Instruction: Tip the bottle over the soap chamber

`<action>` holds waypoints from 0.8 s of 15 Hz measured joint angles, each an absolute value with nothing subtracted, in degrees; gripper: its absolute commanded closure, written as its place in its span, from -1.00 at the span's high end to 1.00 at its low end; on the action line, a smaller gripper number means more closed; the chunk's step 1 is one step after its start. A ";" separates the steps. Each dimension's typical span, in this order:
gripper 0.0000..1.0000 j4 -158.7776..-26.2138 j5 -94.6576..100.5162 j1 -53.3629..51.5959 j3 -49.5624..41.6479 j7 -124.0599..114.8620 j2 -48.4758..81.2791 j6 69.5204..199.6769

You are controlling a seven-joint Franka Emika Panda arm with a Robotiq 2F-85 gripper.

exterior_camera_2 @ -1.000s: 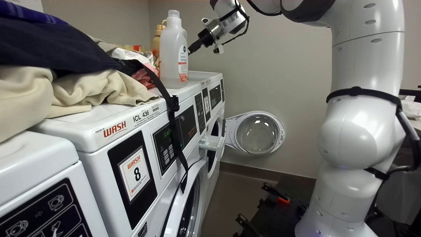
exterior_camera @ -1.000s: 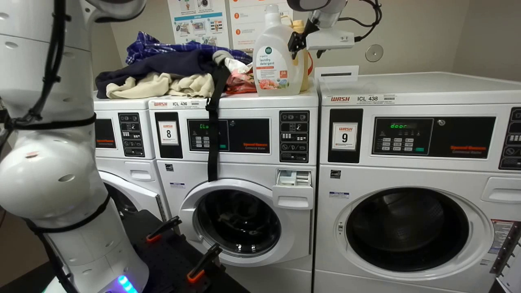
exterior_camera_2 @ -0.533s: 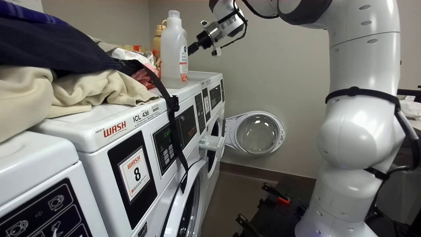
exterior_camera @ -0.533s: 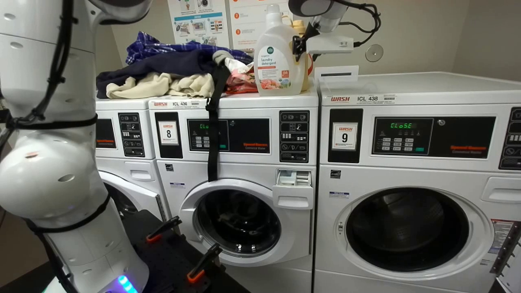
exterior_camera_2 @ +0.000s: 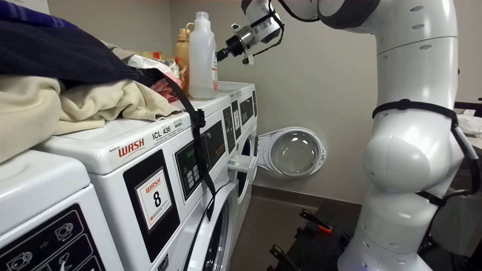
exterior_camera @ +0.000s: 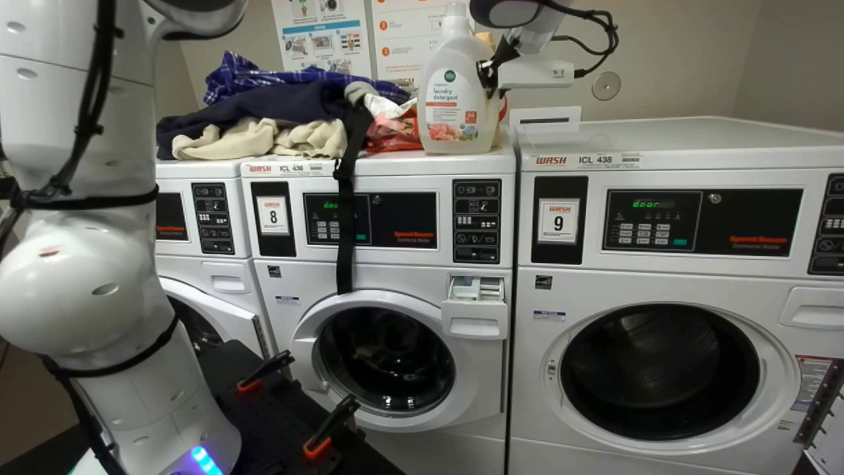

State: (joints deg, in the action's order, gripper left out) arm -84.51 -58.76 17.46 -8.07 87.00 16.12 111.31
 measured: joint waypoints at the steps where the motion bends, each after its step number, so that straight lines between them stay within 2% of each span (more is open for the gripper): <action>1: -0.85 -84.50 -58.85 17.55 -8.07 87.45 16.15 111.31; 12: -0.87 -84.50 -53.97 17.85 -10.30 83.68 14.55 110.52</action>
